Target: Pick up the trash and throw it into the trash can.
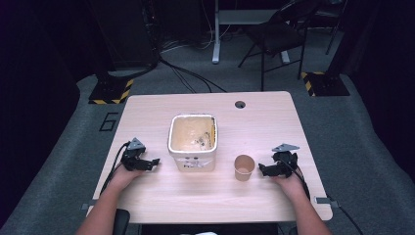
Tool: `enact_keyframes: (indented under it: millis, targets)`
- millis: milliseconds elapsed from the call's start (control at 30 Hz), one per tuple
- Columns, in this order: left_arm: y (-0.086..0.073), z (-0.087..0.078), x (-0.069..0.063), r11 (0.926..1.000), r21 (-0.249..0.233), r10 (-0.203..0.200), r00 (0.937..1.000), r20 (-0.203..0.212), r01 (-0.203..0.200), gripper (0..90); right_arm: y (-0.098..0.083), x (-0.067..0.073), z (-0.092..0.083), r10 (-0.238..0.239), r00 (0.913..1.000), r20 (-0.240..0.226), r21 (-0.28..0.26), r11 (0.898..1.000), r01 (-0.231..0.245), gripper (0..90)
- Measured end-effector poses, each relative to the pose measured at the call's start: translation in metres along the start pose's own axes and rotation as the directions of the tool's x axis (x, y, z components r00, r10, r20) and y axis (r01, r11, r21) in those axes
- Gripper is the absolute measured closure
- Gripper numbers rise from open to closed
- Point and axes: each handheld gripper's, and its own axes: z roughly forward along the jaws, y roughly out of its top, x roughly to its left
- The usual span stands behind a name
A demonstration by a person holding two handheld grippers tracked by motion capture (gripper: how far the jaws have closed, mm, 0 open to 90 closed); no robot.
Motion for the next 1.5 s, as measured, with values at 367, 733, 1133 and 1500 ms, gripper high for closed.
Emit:
enact_keyframes:
  millis: [367, 733, 1133, 1500]
  targets:
    - [0.000, 0.001, 0.000, 1.0000, -0.002, -0.002, 1.0000, 0.001, 0.002, 11.3, -0.001, -0.001, -0.004, -0.002, 1.0000, -0.001, 0.006, 1.000, 0.002, 6.2]
    - [0.000, 0.001, 0.000, 1.0000, -0.002, -0.001, 1.0000, 0.003, 0.001, 11.3, 0.003, -0.004, -0.011, -0.005, 0.9999, -0.013, 0.035, 0.999, 0.005, 23.9]
    - [0.000, 0.001, 0.000, 1.0000, -0.001, -0.001, 1.0000, 0.002, 0.001, 11.3, 0.005, -0.005, -0.021, 0.006, 0.9991, -0.041, 0.020, 1.000, -0.005, 26.9]
    - [0.000, 0.000, 0.000, 1.0000, -0.001, 0.000, 1.0000, 0.002, 0.000, 11.3, 0.013, 0.000, -0.036, -0.012, 0.9984, -0.055, -0.011, 1.000, 0.011, 25.3]
